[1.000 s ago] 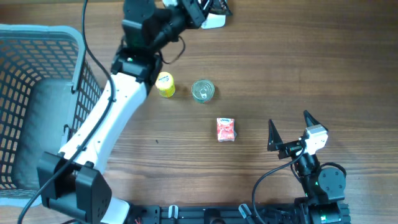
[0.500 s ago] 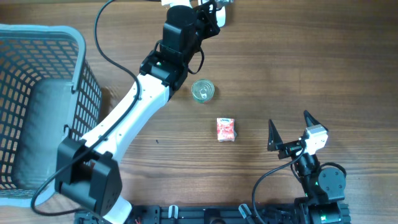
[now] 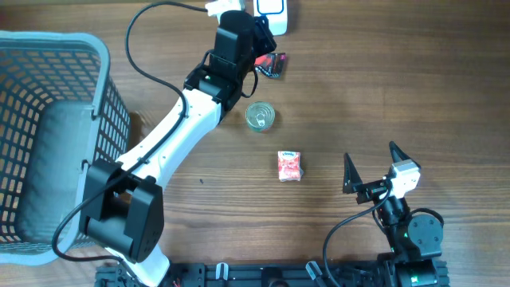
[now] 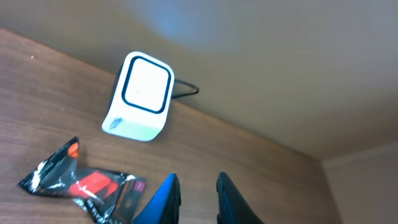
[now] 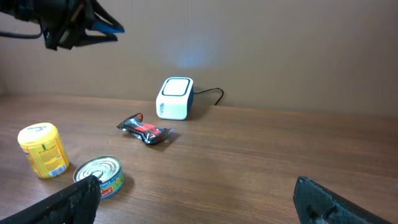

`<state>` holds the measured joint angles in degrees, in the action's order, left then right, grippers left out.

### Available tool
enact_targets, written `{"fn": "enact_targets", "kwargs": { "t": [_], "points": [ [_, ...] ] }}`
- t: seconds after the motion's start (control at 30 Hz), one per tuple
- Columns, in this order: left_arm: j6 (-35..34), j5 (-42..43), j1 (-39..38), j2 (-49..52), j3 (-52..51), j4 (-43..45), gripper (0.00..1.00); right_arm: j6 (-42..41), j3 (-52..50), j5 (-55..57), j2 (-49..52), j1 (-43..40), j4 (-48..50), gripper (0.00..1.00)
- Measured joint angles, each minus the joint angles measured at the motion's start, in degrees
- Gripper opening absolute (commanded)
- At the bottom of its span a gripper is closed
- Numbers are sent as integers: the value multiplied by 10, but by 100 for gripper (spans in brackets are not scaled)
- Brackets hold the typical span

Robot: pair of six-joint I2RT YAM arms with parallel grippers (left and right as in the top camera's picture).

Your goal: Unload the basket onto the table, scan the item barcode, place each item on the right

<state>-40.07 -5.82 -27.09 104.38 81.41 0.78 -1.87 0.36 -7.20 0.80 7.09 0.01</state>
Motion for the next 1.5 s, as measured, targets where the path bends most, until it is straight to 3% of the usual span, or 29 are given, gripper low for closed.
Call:
{"fn": "enact_targets", "kwargs": {
  "t": [0.17, 0.23, 0.37, 0.57, 0.7, 0.9, 1.07, 1.23, 1.5],
  "points": [
    [4, 9, 0, 0, 0, -9, 88, 0, 0, 0, 0, 0, 0, 100],
    [7, 17, -1, 0, 0, -10, 100, 0, 0, 0, 0, 0, 0, 100],
    [45, 38, -2, 0, 0, -31, 100, 0, 0, 0, 0, 0, 0, 100],
    [139, 49, 9, 0, 3, -148, 100, 0, 0, 0, 0, 0, 0, 100],
    [133, 28, 29, 0, 21, -238, 100, 0, 0, 0, 0, 0, 0, 100],
    [126, -5, 42, 1, 139, -408, 100, 0, 0, 0, 0, 0, 0, 100],
    [152, -42, 40, -14, 226, -441, 100, 18, 0, 15, 0, 0, 7, 100],
    [160, -87, 40, -89, 230, -450, 100, 110, 0, 83, 0, 0, 8, 100],
    [197, -142, 40, -221, 237, -468, 100, 154, 0, 102, 0, 0, 7, 100]
  ]
}}
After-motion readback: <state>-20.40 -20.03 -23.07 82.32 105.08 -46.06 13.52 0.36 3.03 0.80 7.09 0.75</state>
